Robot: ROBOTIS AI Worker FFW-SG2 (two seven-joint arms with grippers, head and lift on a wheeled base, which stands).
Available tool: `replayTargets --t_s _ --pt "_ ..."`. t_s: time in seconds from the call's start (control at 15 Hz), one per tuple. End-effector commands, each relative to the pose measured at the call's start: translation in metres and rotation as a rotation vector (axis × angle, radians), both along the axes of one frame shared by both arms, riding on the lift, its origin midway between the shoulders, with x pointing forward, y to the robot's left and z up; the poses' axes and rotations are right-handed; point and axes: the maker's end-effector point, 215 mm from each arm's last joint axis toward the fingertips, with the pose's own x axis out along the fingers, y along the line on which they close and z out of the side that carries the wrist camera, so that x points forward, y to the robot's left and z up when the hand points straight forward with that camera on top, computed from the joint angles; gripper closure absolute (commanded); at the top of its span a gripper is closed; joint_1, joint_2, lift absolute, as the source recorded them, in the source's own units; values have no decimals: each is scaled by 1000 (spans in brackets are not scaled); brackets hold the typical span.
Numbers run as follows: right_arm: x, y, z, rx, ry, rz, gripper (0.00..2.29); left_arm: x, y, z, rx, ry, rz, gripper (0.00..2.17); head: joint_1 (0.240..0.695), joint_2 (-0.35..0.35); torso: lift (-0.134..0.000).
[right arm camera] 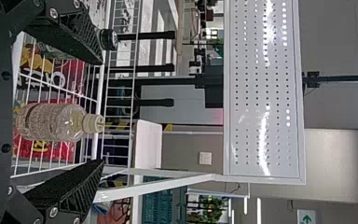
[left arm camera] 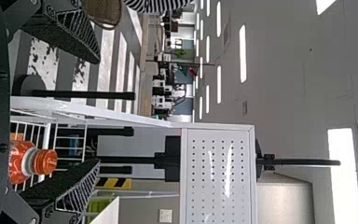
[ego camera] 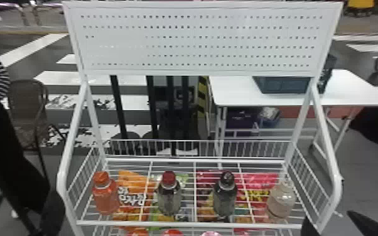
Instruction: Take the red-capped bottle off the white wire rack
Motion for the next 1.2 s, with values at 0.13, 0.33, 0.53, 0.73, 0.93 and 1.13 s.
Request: replayTargets --t_s 0.13,0.33,0.53,0.73,0.93,1.13 --pt "1 0 1 0 -1 -1 140 0 -1 2 -1 -3 -1 140 499 0 0" --pt "1 -1 -2 1 7 -2 140 0 -2 2 -2 -2 -2 140 499 0 0" --pt "2 0 -1 1 4 -1 140 0 -3 2 -5 -5 -5 140 499 0 0" --pt "3 -1 -3 2 10 -2 140 -1 -26 -19 -39 32 -42 144 499 0 0" --pt "3 -1 -3 2 10 -2 140 -9 -87 -53 -76 50 -128 144 499 0 0" --pt "4 0 -6 5 13 0 140 -13 -151 -87 -106 89 -222 144 499 0 0"
